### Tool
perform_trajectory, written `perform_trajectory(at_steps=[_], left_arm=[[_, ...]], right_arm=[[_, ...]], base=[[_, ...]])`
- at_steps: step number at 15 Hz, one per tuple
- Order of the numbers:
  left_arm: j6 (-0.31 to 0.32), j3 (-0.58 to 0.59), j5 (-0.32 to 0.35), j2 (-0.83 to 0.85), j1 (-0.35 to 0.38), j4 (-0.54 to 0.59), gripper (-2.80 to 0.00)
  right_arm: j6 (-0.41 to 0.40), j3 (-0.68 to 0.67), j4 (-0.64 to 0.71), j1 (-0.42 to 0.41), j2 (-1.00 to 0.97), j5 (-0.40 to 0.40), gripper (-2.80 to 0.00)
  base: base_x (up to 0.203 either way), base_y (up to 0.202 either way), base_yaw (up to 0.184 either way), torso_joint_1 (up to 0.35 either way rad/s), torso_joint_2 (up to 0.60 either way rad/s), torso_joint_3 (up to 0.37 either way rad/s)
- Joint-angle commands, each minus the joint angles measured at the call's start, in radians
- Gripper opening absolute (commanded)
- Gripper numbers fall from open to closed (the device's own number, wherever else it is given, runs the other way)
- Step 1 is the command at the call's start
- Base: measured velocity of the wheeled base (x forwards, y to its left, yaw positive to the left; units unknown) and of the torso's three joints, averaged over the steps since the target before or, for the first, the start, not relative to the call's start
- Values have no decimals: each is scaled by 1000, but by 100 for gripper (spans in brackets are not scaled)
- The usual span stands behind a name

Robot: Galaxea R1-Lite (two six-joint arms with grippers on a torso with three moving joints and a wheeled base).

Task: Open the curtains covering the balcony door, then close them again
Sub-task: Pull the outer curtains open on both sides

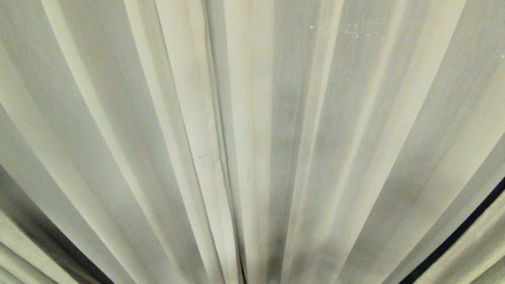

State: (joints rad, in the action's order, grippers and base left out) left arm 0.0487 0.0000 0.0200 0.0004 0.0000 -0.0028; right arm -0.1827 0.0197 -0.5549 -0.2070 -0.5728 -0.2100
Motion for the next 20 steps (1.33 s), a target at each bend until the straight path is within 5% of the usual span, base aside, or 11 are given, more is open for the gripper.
perform_trajectory(at_steps=[1,6,9,20], left_arm=[[0,0,0,0,1,0,-280],[0,0,0,0,1,0,-280],[0,0,0,0,0,0,-280],[0,0,0,0,0,0,-280]], right_arm=[[5,-17,26,58,54,-3,-280],[6,-18,226,182,235,20,-280],[5,-18,379,179,344,26,-280],[60,-18,558,202,571,176,-280]], base=[[0,0,0,0,0,0],[0,0,0,0,0,0],[0,0,0,0,0,0],[0,0,0,0,0,0]])
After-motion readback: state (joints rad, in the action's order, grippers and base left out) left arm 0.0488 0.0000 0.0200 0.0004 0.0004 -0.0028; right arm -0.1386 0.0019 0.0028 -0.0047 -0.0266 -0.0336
